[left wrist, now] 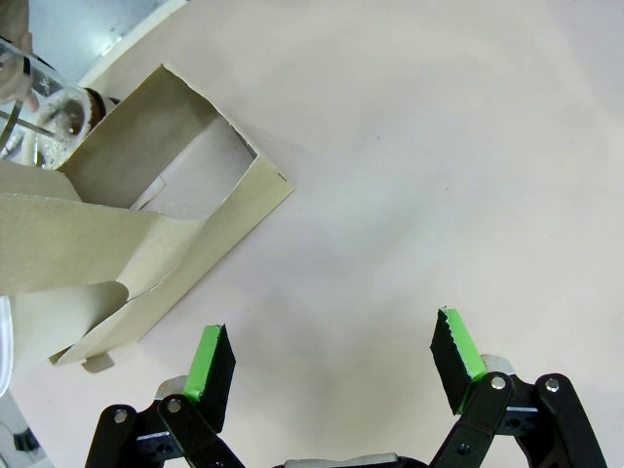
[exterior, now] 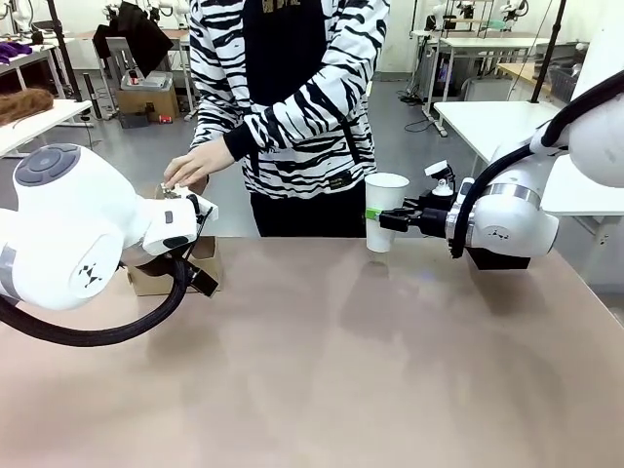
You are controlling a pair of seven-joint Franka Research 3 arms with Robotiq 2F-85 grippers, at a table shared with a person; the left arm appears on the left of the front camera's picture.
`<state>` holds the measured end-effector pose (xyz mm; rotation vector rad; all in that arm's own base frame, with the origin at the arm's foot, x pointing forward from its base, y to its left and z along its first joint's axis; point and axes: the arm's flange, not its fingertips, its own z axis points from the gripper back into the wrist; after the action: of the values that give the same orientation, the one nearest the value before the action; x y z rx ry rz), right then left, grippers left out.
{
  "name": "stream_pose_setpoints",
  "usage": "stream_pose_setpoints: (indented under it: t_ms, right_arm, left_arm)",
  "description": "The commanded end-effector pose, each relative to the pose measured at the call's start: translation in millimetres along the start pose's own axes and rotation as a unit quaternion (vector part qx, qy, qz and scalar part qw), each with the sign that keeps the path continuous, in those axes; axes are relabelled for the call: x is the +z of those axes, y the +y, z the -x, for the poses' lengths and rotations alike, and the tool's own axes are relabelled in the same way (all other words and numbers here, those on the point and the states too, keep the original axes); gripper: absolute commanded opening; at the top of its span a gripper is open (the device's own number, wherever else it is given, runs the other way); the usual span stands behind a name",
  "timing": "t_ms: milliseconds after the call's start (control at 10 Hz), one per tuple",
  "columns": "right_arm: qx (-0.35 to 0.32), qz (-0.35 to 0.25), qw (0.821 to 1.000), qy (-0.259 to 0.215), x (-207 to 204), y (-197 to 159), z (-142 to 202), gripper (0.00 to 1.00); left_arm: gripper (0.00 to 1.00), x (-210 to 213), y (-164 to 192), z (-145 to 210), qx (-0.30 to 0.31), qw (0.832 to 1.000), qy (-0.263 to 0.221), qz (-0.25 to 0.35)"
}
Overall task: Pour a drink into a cup and package it in a carrier.
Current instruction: When a person places the Paper Cup Lid on the 600 ml Paper Cup , lift the 600 ml Paper Cup.
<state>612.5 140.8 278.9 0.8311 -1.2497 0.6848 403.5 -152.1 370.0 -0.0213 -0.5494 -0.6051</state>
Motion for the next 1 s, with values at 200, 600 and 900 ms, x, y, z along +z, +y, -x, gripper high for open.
stream_pose_setpoints:
  t_ms: [200, 600, 900]
  right_arm:
    - [-0.003, 0.0, 1.0, -0.002, -1.4, 1.1, -2.5, 0.8]
    - [-0.003, 0.0, 1.0, -0.002, -1.4, 1.1, -2.5, 0.8]
    - [-0.003, 0.0, 1.0, -0.002, -1.4, 1.1, -2.5, 0.8]
  left_arm:
    - [1.0, 0.5, 0.3, 0.0, 0.0, 1.0, -0.001, 0.001]
    - [1.0, 0.5, 0.3, 0.0, 0.0, 1.0, -0.001, 0.001]
    - [1.0, 0.5, 0.3, 0.0, 0.0, 1.0, -0.001, 0.001]
